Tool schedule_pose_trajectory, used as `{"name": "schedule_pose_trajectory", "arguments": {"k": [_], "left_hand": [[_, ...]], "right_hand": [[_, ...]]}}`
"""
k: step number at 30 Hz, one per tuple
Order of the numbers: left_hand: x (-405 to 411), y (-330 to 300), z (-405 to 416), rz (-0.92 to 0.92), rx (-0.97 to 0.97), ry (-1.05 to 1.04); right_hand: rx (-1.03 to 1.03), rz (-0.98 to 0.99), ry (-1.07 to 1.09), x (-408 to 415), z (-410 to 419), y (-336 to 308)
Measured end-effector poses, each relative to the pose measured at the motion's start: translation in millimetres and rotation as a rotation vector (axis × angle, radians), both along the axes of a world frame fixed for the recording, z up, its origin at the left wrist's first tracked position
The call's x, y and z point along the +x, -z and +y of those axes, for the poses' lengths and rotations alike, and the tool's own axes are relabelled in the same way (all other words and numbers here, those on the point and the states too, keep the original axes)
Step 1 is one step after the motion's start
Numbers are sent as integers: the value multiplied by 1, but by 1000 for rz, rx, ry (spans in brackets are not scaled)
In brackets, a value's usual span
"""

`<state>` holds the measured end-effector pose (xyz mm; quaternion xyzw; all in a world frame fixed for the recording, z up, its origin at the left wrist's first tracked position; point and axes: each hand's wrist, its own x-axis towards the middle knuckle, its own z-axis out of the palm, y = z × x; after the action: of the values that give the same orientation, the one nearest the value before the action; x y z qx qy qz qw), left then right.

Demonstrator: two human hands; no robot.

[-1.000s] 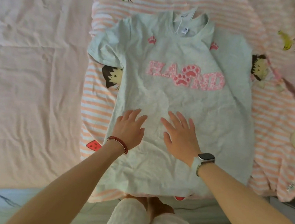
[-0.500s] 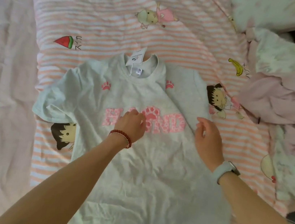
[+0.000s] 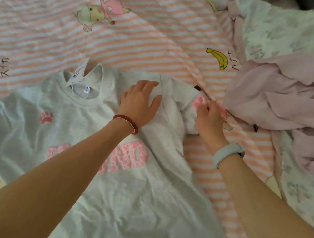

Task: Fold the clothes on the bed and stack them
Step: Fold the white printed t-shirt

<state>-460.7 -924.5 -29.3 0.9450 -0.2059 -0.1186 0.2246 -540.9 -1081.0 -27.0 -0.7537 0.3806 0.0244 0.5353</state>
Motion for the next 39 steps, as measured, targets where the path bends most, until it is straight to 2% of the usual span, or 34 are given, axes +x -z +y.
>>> {"name": "schedule_pose_trajectory", "arguments": {"k": [3,4,6,8,10,12,18,19,21,24,26,28,29,30,32,33,35,37,39], "left_hand": [[-6,-7,-19,-193,-94,59],[-9,-6,-27,-267,-119,88],[-19,-2,-41,-370,-64,167],[-28,7,-53,-262,125,256],[-28,24,-57,-27,317,264],[-23,37,-58,96,425,251],[-21,47,-57,135,456,276],[-21,44,-57,141,436,272],[-20,36,-54,137,326,242],[-22,18,-34,49,-69,63],[-22,2,-10,61,-351,-134],[-20,-14,19,265,-571,-376],[-17,-20,37,432,-675,-509],[-14,-25,55,621,-772,-653],[-10,-28,90,923,-925,-889],[-11,-26,103,995,-933,-955],[-14,-18,112,1012,-872,-996],[-17,-9,105,912,-759,-945],[-17,2,93,703,-594,-830]], "right_hand": [[-326,-241,88,6,-54,-30],[-420,-276,80,10,-71,-37],[-528,-221,-18,19,-97,-38],[-442,-107,-94,21,-109,-31],[-294,-6,-47,15,-109,-21],[-235,48,40,0,-101,-13],[-166,140,66,-11,-88,8],[-239,141,63,-8,-87,9],[-508,78,29,-5,-79,5],[-885,-200,-98,-5,-59,-17],[-967,-365,-218,-1,-40,-37],[-882,-474,-389,6,-11,-55],[-717,-491,-545,7,6,-62],[-494,-448,-725,7,24,-66],[-125,-187,-985,2,52,-62],[-102,-102,-1019,-2,62,-52],[-293,-153,-920,-13,71,-31],[-616,-222,-873,-27,72,-7],[-774,-140,-980,-39,73,14]]}}
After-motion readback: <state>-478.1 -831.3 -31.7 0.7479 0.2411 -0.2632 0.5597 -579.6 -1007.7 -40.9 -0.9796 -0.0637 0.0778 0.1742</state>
